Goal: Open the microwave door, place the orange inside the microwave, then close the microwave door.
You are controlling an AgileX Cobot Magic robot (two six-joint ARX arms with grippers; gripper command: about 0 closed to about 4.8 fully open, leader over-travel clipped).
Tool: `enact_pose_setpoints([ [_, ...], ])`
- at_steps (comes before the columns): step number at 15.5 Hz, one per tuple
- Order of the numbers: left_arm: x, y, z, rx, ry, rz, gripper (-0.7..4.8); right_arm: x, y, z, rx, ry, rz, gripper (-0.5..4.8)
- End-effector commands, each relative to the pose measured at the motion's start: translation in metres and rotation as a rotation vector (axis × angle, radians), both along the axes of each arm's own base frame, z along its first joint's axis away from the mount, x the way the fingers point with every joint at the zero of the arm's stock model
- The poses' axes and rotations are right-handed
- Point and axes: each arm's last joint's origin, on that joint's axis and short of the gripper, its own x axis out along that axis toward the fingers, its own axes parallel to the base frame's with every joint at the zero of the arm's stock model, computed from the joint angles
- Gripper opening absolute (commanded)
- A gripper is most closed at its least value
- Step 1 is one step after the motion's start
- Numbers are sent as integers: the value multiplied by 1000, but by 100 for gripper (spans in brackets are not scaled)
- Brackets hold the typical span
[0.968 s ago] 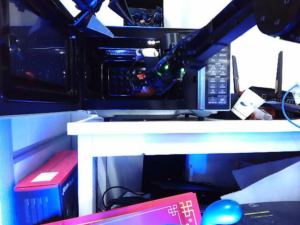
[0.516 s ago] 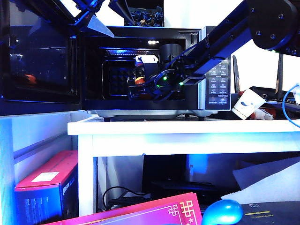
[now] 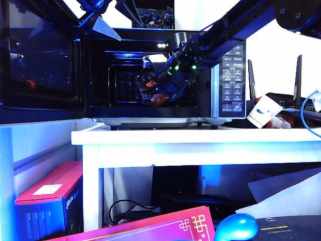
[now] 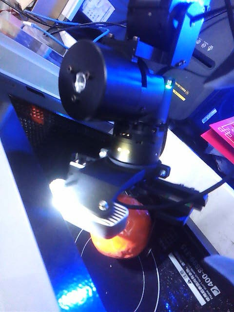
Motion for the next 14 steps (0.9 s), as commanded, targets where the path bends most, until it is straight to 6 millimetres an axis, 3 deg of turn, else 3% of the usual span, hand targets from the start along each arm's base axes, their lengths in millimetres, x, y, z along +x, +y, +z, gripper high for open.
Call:
enact_pose_setpoints([
  [1,-2,3,-1,5,37,16,479,-7,-1,22,-6,-20,2,479],
  [9,-2,3,-1,4,37,16,479,-14,-5,36,-81,-11,-46,479],
  [12,-2,3,-1,4,38,16,479,-10,-3,40,-27,-114,-42,479],
  [14,-2,3,-1,-1,42,14,479,-3,1,32,34,-176,-12,479],
])
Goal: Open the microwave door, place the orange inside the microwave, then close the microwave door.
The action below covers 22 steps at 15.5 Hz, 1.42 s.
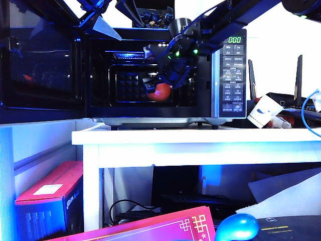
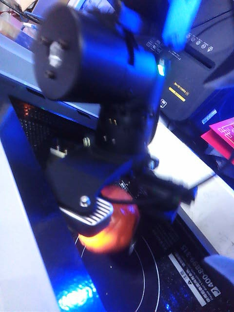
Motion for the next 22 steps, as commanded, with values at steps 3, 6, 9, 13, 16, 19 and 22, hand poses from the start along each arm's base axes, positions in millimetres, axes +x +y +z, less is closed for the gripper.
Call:
enact_pose_setpoints([
  [3,-2,3,-1,0,41,15,479,15,10,-24,198,-154,30,479],
  [6,-2,3,-1,0,41,15,479,23,12,-59,226,-86,10,479],
  [9,-2,3,-1,1,40,15,479,22,11,-70,174,17,-21,479],
  [13,-2,3,-1,1,37,15,479,14,6,-53,107,115,-69,479],
  [16,-1,2,-1,-2,29,15,479,7,3,-44,39,175,-79,479],
  [19,-1,2,-1,-1,29,16,479,-2,-1,-29,-29,215,-68,479],
  [22,-1,2,0,0,27,18,479,-10,-5,-12,-54,242,-66,479],
])
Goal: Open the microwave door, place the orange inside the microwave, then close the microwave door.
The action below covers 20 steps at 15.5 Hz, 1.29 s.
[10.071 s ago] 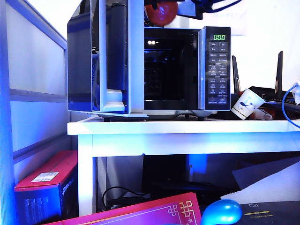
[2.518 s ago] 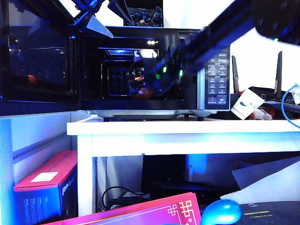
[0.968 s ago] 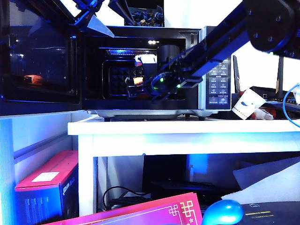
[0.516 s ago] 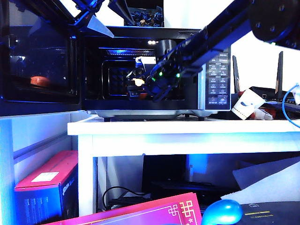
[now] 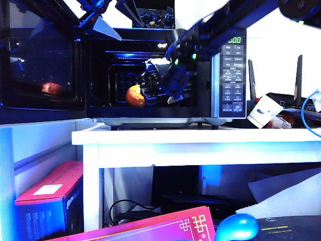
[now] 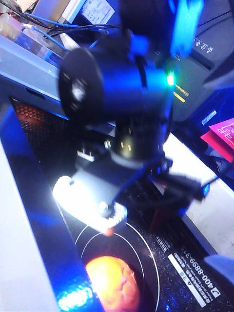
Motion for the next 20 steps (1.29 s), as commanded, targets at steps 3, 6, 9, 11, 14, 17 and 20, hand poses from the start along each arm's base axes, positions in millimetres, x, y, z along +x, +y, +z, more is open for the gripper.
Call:
enact_pose_setpoints([
  [3,-1,2,0,1,23,20,479,-16,-4,24,-57,51,20,479],
  [6,-1,2,0,1,23,20,479,-26,-4,37,-87,74,37,479],
  [9,-1,2,0,1,22,20,479,-42,-6,52,-136,129,60,479],
  [11,-1,2,0,-1,19,19,479,-51,-10,58,-165,190,63,479],
  [14,-3,3,7,-13,-19,19,479,-63,-16,66,-196,253,66,479],
  [17,-15,6,26,-34,-84,20,479,-76,-22,79,-215,302,70,479],
  [20,-47,16,69,-83,-232,20,479,-94,-31,111,-200,271,63,479],
])
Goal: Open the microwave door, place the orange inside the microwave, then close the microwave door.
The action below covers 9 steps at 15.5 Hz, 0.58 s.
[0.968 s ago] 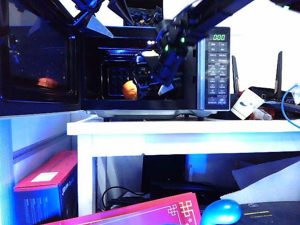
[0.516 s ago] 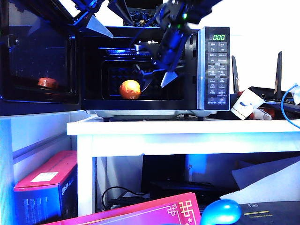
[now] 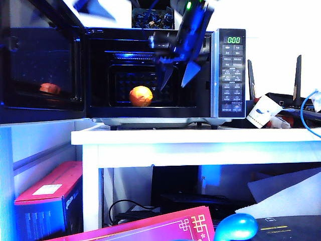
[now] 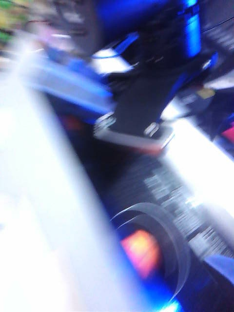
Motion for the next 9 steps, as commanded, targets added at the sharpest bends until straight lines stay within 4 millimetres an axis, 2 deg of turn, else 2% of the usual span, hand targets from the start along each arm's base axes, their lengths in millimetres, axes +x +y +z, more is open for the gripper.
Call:
enact_pose_setpoints([
  [1,-34,10,41,-42,-136,5,479,-18,-8,35,29,-58,-4,479],
  [4,-73,24,63,35,-182,56,479,-38,-19,70,46,-135,-26,479],
  [5,-92,33,70,114,-188,137,479,-49,-25,88,66,-177,-28,479],
  [7,-118,47,73,232,-133,305,479,-66,-33,113,91,-244,-46,479],
  [8,-129,52,65,332,-42,364,479,-74,-39,126,105,-284,-79,479],
  [9,-132,56,59,406,22,431,410,-80,-42,134,117,-305,-79,479],
])
